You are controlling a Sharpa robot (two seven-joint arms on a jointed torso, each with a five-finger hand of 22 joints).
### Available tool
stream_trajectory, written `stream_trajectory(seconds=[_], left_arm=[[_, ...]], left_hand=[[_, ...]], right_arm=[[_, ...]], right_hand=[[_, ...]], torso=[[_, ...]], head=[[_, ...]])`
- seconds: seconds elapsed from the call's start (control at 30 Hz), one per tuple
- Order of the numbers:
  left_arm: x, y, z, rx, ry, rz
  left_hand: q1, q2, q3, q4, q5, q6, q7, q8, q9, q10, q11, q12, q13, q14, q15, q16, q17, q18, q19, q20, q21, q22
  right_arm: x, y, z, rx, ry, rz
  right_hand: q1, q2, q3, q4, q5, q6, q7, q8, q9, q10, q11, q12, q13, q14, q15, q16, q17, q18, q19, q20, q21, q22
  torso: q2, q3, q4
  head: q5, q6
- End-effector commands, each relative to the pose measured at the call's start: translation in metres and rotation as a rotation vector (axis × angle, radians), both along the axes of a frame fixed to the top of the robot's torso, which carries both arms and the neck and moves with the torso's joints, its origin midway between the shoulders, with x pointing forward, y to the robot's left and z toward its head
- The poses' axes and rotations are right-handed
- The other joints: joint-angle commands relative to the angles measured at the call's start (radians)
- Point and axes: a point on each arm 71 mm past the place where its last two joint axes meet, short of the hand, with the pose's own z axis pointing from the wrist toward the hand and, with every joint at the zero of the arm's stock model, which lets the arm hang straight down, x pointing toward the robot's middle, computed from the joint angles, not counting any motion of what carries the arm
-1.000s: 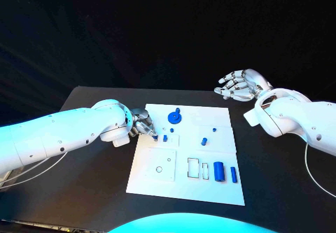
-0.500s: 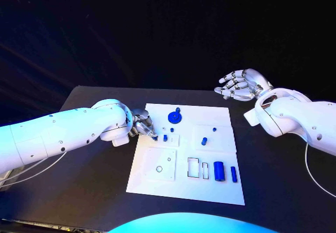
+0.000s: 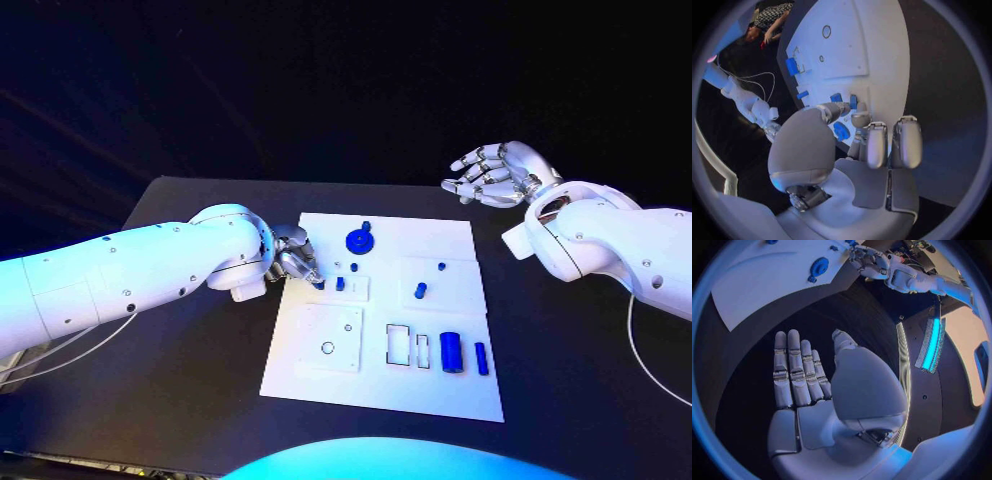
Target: Assemble the parts on the task board
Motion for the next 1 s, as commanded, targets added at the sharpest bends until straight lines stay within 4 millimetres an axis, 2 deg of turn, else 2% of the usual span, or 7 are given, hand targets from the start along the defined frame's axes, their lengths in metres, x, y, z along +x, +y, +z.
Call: stream_trajectory(seconds=[0.03, 0.33, 0.67, 1.0], left_arm=[[-0.0024, -0.0029, -0.0022, 0.007, 0.019, -0.023], [-0.0024, -0.0045, -0.0025, -0.003, 0.024, -0.021], [-0.0017, -0.0084, -0.0029, -0.02, 0.025, -0.015], [-0.0007, -0.0078, -0.0034, -0.022, 0.024, -0.01]], left_hand=[[0.001, 0.012, 0.144, -0.148, 0.004, 0.009, -0.006, 0.004, 0.056, 0.009, 0.001, 0.005, 0.001, 0.061, -0.007, 0.004, 0.069, -0.01, 0.007, 0.0, 0.003, 0.014], [-0.011, 0.011, 0.14, -0.144, 0.005, 0.015, -0.008, 0.006, 0.06, 0.012, 0.0, 0.006, 0.004, 0.062, -0.007, 0.006, 0.072, -0.011, 0.008, 0.0, 0.004, 0.016], [-0.071, 0.007, 0.103, -0.113, -0.004, 0.024, -0.027, 0.019, 0.087, 0.03, -0.013, 0.015, 0.021, 0.066, -0.017, 0.017, 0.087, -0.012, 0.012, -0.006, 0.005, 0.024], [-0.08, 0.007, 0.09, -0.106, -0.007, 0.026, -0.03, 0.019, 0.091, 0.033, -0.016, 0.017, 0.026, 0.066, -0.019, 0.018, 0.088, -0.013, 0.014, -0.009, 0.006, 0.026]], right_arm=[[-0.0007, 0.0021, 0.0003, -0.001, -0.006, 0.021], [-0.0007, 0.0021, 0.0002, -0.002, -0.007, 0.021], [-0.0004, 0.0027, 0.0001, -0.002, -0.006, 0.023], [-0.0005, 0.0023, 0.0001, -0.002, -0.006, 0.022]], right_hand=[[0.0, 0.007, 0.003, 0.0, 0.006, -0.003, 0.059, 0.006, -0.001, -0.004, -0.001, 0.003, -0.001, 0.0, 0.002, -0.003, -0.001, 0.011, 0.002, 0.006, -0.003, -0.001], [-0.001, 0.006, 0.003, 0.0, 0.006, -0.003, 0.059, 0.006, -0.001, -0.004, -0.001, 0.003, -0.002, 0.001, 0.002, -0.003, -0.001, 0.011, 0.003, 0.006, -0.003, -0.002], [-0.001, 0.006, 0.003, 0.0, 0.006, -0.003, 0.059, 0.006, -0.001, -0.004, -0.001, 0.003, -0.002, 0.001, 0.002, -0.003, -0.001, 0.011, 0.003, 0.006, -0.003, -0.002], [-0.001, 0.006, 0.003, 0.0, 0.006, -0.003, 0.059, 0.006, -0.001, -0.004, -0.001, 0.003, -0.002, 0.001, 0.002, -0.003, -0.001, 0.011, 0.003, 0.006, -0.003, -0.002]], torso=[[0.0, -0.0002, 0.0001], [0.0, -0.0003, 0.0006], [0.0, -0.0001, -0.0002], [0.0, 0.0001, -0.0002]], head=[[0.0, -0.001], [-0.001, -0.002], [-0.002, -0.003], [-0.004, -0.004]])
